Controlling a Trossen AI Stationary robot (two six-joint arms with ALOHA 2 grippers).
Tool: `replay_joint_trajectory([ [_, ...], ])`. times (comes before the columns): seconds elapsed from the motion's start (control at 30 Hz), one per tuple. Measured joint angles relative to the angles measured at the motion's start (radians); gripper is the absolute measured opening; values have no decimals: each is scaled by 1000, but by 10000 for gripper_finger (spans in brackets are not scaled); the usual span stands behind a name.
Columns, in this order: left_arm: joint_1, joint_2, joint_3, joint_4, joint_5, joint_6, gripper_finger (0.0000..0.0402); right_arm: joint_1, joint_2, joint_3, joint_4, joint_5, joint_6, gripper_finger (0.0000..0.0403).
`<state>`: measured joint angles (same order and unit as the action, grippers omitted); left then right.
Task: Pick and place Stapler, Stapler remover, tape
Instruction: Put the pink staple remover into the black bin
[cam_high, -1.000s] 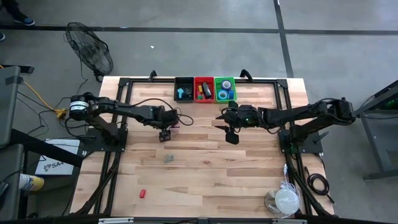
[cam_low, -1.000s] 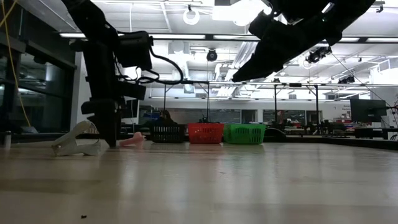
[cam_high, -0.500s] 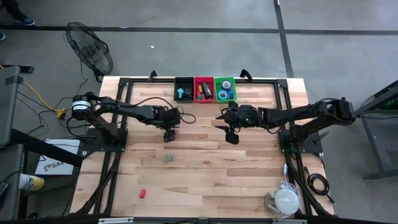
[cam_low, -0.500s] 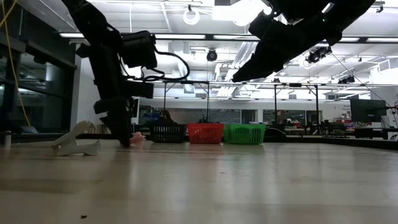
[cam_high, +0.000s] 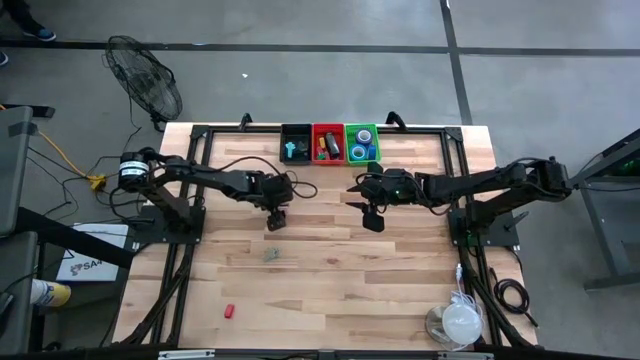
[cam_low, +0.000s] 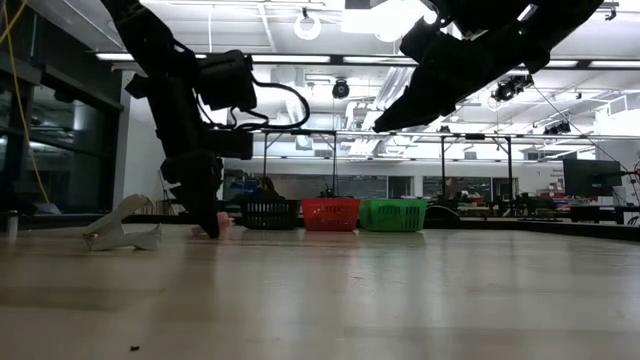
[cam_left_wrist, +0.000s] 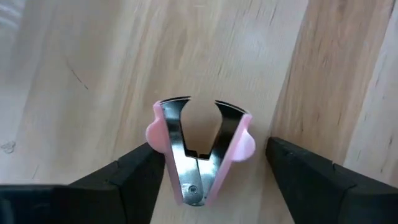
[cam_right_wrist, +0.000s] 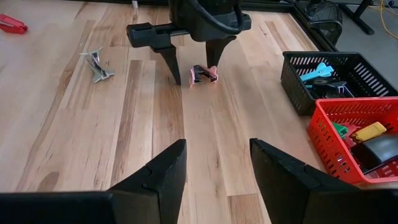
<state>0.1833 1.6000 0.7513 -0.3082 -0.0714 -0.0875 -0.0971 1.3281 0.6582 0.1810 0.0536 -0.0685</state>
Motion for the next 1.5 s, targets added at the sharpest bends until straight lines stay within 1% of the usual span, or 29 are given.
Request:
replay_joint_trajectory([
  [0.17, 0, 4, 0, 6, -1, 1, 223, 0, 0, 0, 0, 0, 0, 172],
  [0.27, -1, 4, 0, 9, -5, 5, 178, 0, 0, 0, 0, 0, 0, 172],
  [0.43, -1, 5, 0, 23, -10, 27, 91, 0, 0, 0, 0, 0, 0, 172],
  [0.47, -1, 5, 1, 23, -13, 28, 83, 0, 0, 0, 0, 0, 0, 172],
  [0.63, -1, 11, 51, -21, -34, 37, 84, 0, 0, 0, -2, 0, 0, 172],
  [0.7, 1, 13, 84, -53, -75, 53, 84, 0, 0, 0, -5, 0, 0, 172],
  [0.9, 4, 11, 183, -152, -272, 106, 84, 0, 0, 0, -9, 1, 0, 172],
  [0.97, 16, 10, 210, -149, -311, 133, 84, 0, 0, 0, -13, 10, 0, 172],
  [1.03, 39, 9, 237, -145, -328, 150, 84, 0, 0, 0, -18, 22, -1, 172],
  [1.17, 101, 9, 267, -92, -336, 180, 84, 0, 0, 0, -23, 50, -2, 172],
  [1.3, 171, 7, 272, -14, -332, 191, 84, -1, 0, 0, -28, 52, -11, 172],
  [1.5, 290, 7, 272, 92, -245, 138, 84, -1, 0, 0, -27, 52, -11, 172],
])
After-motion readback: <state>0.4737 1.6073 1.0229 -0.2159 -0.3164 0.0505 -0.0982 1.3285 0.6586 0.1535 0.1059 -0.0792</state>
